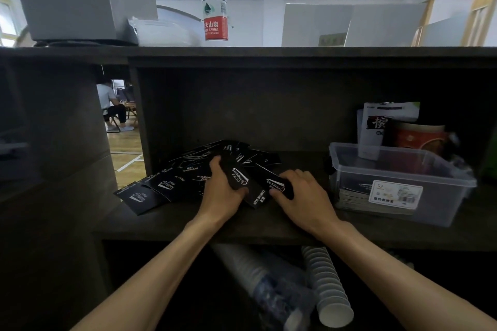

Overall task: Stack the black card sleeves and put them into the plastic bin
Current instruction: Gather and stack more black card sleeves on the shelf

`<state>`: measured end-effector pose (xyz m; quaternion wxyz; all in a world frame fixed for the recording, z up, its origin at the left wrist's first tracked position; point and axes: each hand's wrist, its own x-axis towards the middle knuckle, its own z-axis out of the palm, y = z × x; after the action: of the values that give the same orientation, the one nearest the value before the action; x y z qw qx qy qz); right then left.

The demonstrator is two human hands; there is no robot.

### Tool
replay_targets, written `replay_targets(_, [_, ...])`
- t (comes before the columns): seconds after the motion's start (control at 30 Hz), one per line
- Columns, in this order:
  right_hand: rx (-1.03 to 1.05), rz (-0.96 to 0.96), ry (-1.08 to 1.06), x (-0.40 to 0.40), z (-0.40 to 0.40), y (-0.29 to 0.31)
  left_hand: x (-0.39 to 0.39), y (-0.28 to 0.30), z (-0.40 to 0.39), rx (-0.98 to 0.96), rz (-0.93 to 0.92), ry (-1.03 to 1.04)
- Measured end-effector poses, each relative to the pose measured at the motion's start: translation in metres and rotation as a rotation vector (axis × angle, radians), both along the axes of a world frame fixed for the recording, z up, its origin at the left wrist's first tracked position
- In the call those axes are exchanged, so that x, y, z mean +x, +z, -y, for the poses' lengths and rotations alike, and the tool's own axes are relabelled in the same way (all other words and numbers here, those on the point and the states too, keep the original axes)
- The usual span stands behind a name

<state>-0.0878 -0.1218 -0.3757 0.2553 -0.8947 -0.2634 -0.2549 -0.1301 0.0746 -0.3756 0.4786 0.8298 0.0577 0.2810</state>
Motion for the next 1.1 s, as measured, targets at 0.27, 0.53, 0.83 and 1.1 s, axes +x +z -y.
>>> replay_targets(0.27, [0.050,0.031,-0.032,0.012,0.003,-0.002,0.008,-0.004,-0.004,-0.240,0.093,-0.185])
replay_targets(0.53, [0.044,-0.043,0.091,0.014,0.000,-0.002,0.007,0.002,0.003,-0.010,0.088,0.088])
replay_targets(0.83, [-0.164,0.145,0.086,0.013,0.001,0.002,-0.004,0.001,-0.019,0.614,0.156,0.142])
replay_targets(1.1, [-0.195,0.149,-0.037,0.016,0.003,-0.001,-0.008,-0.004,-0.037,0.763,-0.197,0.395])
